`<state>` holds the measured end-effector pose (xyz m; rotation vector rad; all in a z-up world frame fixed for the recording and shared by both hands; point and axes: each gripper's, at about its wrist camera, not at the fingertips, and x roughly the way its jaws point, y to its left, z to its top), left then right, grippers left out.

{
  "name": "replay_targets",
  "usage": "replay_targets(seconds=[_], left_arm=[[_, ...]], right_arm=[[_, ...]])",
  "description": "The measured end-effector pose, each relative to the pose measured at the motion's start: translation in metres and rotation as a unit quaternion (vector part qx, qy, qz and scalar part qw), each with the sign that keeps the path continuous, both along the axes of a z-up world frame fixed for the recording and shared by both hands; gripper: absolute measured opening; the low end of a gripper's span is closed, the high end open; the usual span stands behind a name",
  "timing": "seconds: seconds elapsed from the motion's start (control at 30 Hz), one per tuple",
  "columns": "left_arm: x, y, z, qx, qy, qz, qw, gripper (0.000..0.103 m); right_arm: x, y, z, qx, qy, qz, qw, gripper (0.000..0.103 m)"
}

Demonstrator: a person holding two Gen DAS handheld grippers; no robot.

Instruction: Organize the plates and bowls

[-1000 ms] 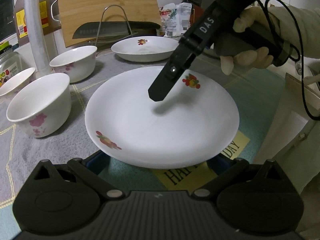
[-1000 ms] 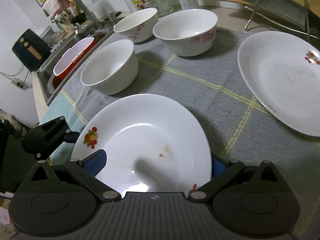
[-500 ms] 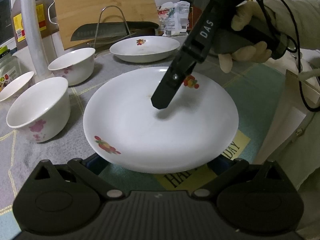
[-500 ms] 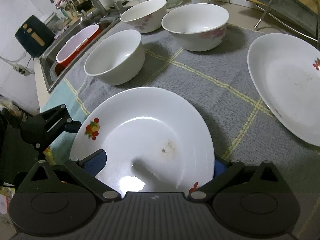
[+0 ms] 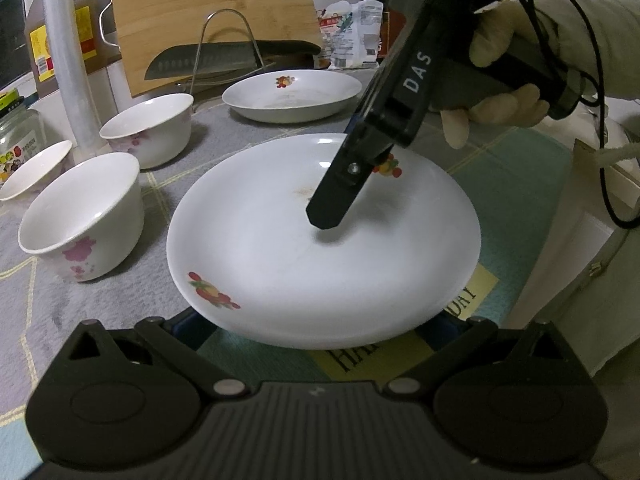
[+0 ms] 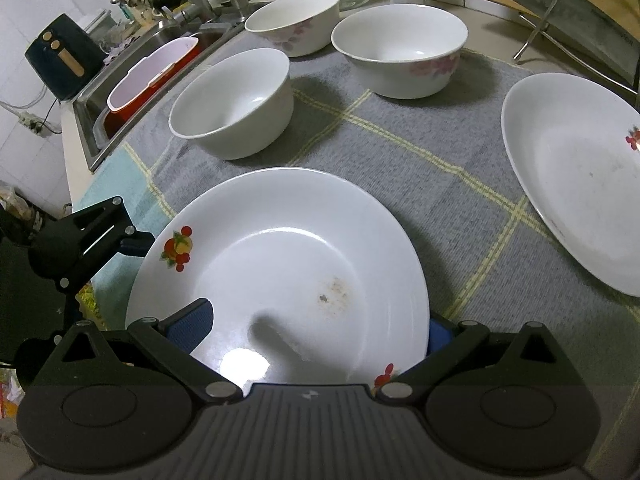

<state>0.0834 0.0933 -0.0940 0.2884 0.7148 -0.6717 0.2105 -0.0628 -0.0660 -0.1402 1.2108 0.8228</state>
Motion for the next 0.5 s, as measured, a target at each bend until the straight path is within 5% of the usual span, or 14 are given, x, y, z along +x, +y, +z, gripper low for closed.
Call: replay_targets(seconds=[0.5], left_arm=[[-0.004, -0.007, 0.011, 0.007, -0.016, 0.01, 0.9998, 0.103]], right_arm=[[-0.009, -0.01, 0.013, 0.011, -0.015, 0.012, 1.0, 0.103]])
